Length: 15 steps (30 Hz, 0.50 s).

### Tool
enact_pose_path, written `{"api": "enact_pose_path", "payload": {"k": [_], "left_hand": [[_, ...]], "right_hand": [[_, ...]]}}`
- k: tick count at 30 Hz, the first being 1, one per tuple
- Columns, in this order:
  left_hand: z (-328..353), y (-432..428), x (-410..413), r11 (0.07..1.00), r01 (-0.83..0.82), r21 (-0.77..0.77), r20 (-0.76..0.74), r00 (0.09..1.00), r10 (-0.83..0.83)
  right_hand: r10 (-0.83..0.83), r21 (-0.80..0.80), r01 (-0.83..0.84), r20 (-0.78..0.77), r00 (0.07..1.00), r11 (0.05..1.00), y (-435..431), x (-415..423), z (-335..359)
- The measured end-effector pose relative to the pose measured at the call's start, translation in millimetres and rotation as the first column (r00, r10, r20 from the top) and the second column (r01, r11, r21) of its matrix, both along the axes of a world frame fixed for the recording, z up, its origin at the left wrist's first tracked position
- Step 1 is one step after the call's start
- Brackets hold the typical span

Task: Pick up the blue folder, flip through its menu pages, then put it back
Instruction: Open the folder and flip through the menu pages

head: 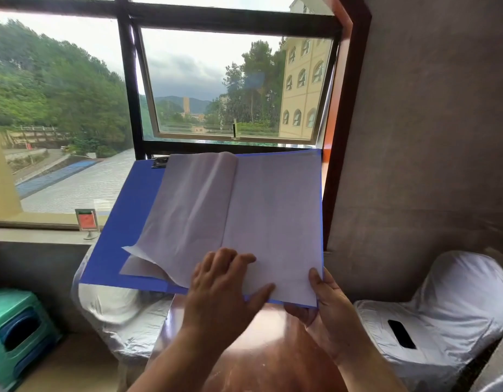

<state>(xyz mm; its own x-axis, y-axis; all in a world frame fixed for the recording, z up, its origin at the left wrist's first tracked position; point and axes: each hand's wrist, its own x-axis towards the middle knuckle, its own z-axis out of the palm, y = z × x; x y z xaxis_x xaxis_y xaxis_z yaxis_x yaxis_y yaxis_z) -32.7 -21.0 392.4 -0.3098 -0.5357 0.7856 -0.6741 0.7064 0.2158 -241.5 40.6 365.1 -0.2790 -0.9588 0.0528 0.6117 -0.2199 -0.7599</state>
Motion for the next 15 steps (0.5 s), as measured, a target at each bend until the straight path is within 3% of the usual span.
{"api": "enact_pose_path", "payload": {"k": [3,10,13,15], "left_hand": [[0,3,-13,0.993,-0.079,0.083,0.080,0.994,0.072],[1,-2,-12,0.997,0.026,-0.073,-0.030,0.999,-0.029],[5,-3,-5,0.991,0.081,0.107,-0.313,0.949,-0.044],[6,-6,3,0.941,0.183,0.286,-0.568,0.823,0.013]], "right_hand": [[0.038,-0.017,-0.038,-0.002,0.999,0.999,1,7,5],[0.011,-0.001,-0.011,-0.047,0.999,1.000,11,9,12],[-0.005,-0.007,0.004,-0.057,0.998,1.000,16,1,12],[-0.018,-0.008,0.018,-0.062,0.998,1.000,18,-9,12]]}}
